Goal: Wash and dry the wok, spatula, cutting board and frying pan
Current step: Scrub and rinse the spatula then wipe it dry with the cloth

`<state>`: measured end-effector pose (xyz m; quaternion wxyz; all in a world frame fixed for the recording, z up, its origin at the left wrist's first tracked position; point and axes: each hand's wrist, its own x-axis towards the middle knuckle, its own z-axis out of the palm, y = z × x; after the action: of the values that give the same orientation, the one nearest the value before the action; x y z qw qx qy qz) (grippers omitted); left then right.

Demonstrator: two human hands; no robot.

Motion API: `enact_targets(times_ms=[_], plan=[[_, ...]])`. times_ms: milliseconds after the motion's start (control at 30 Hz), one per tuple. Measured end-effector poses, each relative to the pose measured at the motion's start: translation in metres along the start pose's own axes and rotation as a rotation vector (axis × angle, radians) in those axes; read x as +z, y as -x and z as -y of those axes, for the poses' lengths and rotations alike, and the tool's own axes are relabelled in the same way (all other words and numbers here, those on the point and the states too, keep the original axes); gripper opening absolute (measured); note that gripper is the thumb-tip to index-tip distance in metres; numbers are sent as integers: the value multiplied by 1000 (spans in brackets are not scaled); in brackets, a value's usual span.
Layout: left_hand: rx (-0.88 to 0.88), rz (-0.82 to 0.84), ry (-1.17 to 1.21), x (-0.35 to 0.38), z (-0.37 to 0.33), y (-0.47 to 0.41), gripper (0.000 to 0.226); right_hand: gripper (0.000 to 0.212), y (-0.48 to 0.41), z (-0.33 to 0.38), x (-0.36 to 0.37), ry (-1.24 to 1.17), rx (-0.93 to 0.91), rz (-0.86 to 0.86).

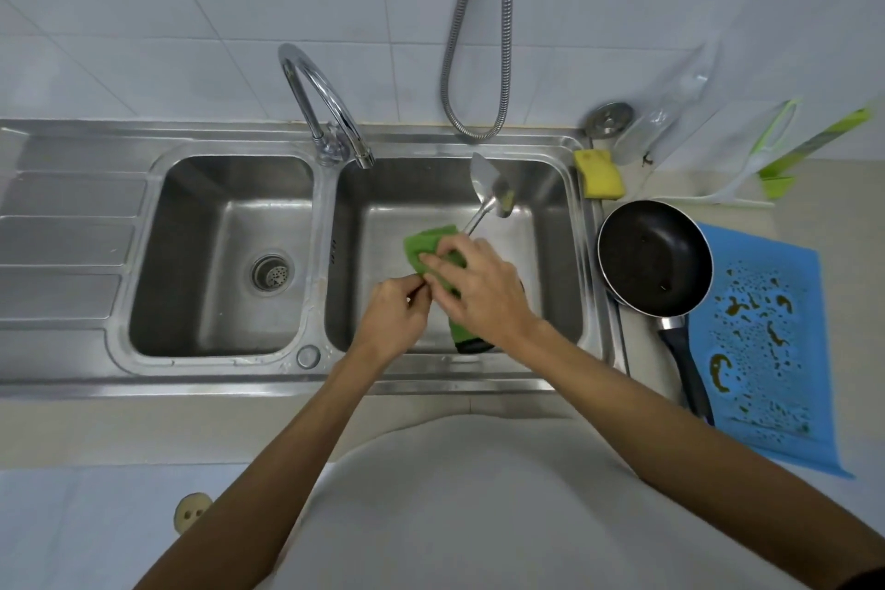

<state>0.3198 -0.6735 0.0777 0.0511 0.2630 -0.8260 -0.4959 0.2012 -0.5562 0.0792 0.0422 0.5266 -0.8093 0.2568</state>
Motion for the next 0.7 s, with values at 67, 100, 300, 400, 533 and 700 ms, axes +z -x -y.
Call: enact_targets(times_ms=[67,100,300,400,533,700], plan=[[-6,-35,-43,1,4,5,21,32,-4,-8,-7,27,5,52],[-17,-56,-74,2,5,8,18,32,-11,-16,-11,42,104,27],[-25,-59,-76,5,5,12,18,34,1,-13,-10,71,-53,82],[-68,34,-29,5,4,17,36,29,-6,-34,-20,93,57,-23],[-224,89,236,8,-3,21,29,31,0,-39,-26,123,-107,-67],[-312,127,326,-5,-1,14,32,25,-22,-47,-48,-42,362,-432]])
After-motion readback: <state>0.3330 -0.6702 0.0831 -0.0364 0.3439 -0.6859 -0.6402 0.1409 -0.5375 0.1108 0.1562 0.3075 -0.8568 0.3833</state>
